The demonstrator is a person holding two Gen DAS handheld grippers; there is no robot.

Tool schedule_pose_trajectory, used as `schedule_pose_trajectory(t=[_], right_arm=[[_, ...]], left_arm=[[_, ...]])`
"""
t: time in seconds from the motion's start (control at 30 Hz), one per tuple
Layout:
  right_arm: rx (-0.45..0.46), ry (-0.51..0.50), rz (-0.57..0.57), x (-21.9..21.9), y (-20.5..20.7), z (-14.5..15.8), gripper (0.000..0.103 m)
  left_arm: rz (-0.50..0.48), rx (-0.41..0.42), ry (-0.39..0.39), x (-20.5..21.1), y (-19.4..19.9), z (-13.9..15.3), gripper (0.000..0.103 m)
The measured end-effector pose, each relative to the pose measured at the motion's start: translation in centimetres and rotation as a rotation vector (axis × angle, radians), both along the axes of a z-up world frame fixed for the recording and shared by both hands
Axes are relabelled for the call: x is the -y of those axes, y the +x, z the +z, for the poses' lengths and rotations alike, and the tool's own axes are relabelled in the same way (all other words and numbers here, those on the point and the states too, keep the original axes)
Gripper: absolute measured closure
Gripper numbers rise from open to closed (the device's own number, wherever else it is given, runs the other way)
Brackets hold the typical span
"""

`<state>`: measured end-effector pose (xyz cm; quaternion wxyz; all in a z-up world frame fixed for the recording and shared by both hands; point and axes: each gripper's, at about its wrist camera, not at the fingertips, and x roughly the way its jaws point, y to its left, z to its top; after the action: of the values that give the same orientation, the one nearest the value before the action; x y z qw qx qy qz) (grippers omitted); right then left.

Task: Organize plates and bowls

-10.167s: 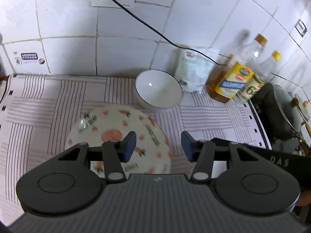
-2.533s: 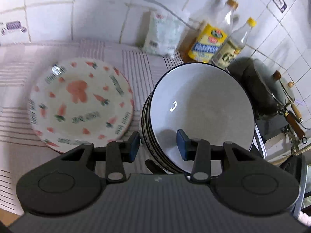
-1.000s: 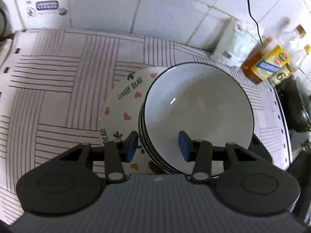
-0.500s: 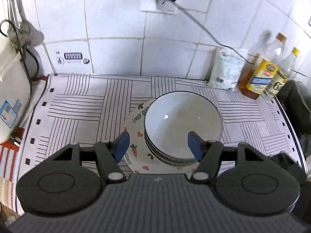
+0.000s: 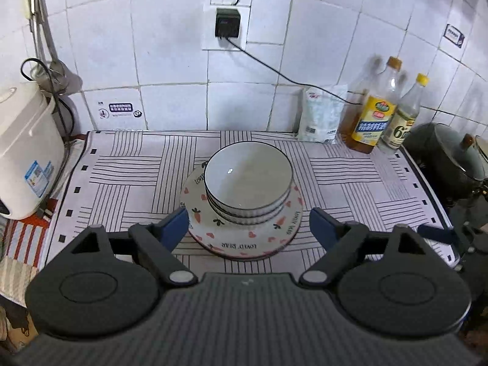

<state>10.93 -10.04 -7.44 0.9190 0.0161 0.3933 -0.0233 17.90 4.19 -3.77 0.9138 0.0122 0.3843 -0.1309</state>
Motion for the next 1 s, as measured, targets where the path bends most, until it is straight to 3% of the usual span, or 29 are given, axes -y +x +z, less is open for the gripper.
schedule_pose_trajectory(t=[0.17,0.37,0.57,1.0], right_arm=[[0.064,-0.010,-0.009,0.3,-1.7,3.7,0.000],[0.066,-0.056,-0.024,-0.6,-4.2,7.4,0.000],[0.021,-0.077,-0.049,-1.2,-6.5,8.7,0.000],[0.028,-0.068,-0.093,-1.2,-9.8,9.6,0.000]], left_arm=[[0.026,0.024,0.018,-0.4,-3.1,1.7,0.001],[0.083,0.021,0.039,-1.1,-5.8,3.2,0.000],[0.093,0.016,0.072,-1.0,-8.5,4.1,0.000],[0.060,0.038,0.167,0.4,-12.1,4.4,0.000]])
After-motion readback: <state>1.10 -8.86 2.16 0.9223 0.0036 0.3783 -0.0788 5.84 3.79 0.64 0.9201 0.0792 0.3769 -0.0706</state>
